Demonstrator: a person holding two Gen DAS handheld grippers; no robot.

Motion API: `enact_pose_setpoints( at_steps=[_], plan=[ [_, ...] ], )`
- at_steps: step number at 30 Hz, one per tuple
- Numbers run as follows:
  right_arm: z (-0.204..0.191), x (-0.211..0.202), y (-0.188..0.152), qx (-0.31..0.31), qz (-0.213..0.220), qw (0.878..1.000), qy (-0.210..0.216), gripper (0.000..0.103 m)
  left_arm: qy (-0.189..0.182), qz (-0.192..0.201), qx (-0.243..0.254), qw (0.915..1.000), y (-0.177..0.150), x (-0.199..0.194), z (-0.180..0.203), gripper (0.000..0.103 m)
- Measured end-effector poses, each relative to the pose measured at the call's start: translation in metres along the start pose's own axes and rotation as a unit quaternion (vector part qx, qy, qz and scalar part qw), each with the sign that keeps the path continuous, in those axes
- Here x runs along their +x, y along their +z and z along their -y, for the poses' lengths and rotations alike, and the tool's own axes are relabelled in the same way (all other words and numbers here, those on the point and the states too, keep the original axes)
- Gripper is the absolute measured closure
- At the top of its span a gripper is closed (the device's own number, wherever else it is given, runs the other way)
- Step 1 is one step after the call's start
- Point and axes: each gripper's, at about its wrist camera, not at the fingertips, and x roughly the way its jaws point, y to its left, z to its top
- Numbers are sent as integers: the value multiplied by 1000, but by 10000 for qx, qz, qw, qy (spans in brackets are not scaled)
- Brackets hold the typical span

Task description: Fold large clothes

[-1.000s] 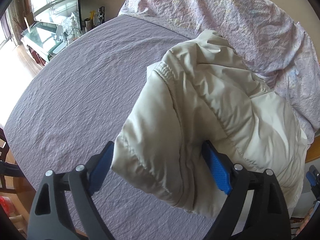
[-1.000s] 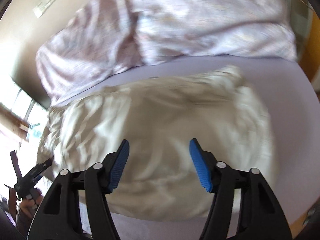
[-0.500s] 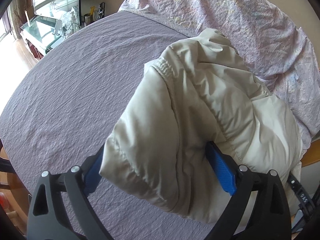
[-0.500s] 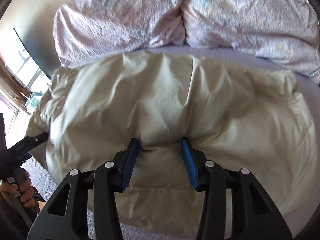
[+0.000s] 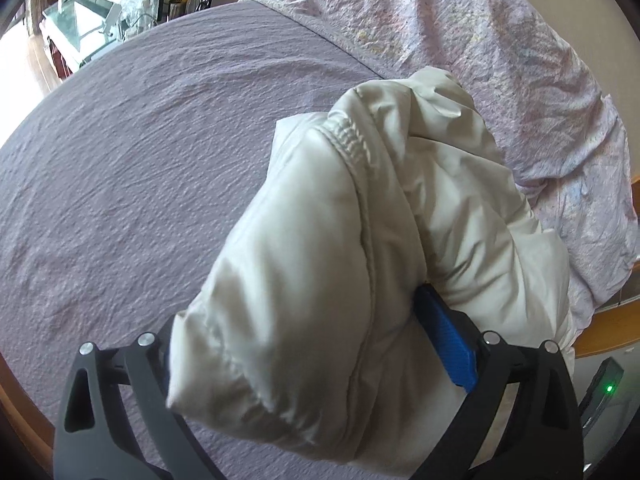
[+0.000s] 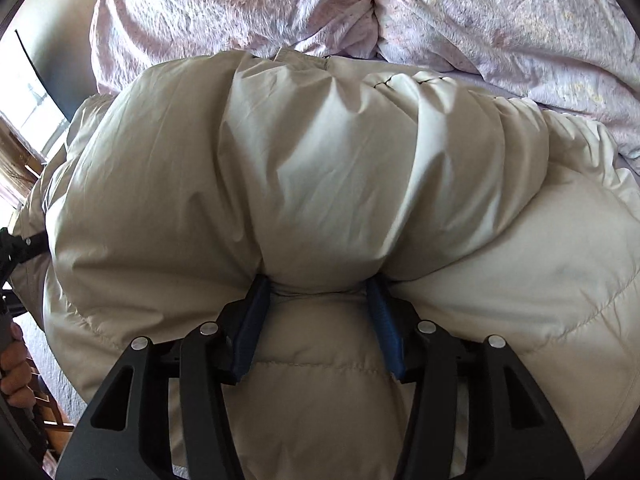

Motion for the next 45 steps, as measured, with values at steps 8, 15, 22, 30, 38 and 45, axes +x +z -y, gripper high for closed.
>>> enact_pose_setpoints(
  at_steps=[8,15,22,30,38,45],
  plan=[
    [2,-1,-1,-48,40,10000,60,51,-321,103,-257,9991,0,2,9,28],
    [2,-2,0,-84,57,9999,104,51,-523,385,-43,9979,4,-22,30,73],
    [3,-2,0,-137,64,9997,181,50,-1117,813,483,9892,-2,-71,72,78],
    [6,0,-1,-130,48,9993,338,50,-1811,898,1211,9718,-30,-107,150,78],
    [25,-7,3,-152,-77,9970,751,50,-2093,780,1913,9558,-74,-117,227,77],
    [78,-52,-9,114,151,9951,972,50,-2044,833,2560,9411,-117,-121,284,74]
  ],
)
